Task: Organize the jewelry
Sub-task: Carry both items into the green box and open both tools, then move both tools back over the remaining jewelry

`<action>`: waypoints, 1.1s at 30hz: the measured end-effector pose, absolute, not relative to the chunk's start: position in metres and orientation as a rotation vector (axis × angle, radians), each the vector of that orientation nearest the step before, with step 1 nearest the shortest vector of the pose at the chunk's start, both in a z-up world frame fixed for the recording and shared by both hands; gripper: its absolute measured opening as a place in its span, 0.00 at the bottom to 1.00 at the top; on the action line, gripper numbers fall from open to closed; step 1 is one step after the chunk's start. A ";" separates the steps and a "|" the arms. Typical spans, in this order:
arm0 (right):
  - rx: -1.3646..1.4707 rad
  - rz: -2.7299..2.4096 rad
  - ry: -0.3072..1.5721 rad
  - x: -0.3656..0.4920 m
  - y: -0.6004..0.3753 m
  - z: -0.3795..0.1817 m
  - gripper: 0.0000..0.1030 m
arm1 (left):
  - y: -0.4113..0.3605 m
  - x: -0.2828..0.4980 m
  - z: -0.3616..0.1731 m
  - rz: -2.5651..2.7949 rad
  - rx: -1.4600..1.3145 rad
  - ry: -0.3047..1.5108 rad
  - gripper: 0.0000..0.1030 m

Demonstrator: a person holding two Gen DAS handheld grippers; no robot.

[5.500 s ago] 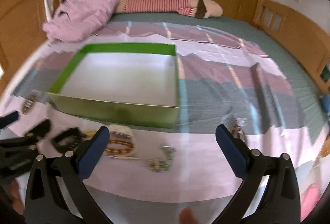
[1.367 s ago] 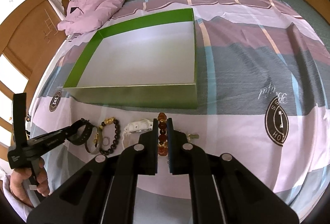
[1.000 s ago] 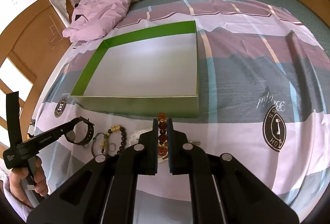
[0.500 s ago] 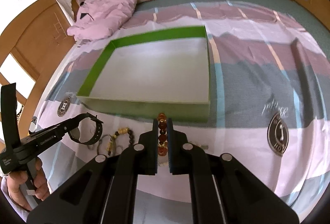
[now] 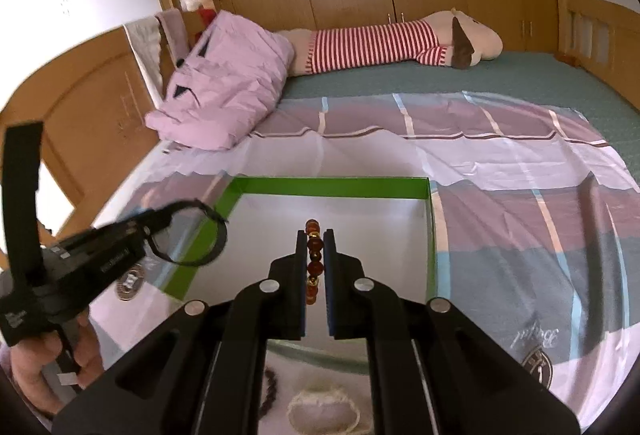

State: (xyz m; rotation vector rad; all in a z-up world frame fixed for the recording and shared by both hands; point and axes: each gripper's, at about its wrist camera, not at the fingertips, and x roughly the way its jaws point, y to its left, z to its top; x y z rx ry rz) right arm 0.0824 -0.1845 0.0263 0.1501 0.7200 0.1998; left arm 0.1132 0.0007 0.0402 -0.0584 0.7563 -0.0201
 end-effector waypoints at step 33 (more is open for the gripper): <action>-0.043 0.258 1.231 0.048 -0.167 -0.060 0.45 | -0.007 0.056 -0.039 -0.096 0.104 1.124 0.61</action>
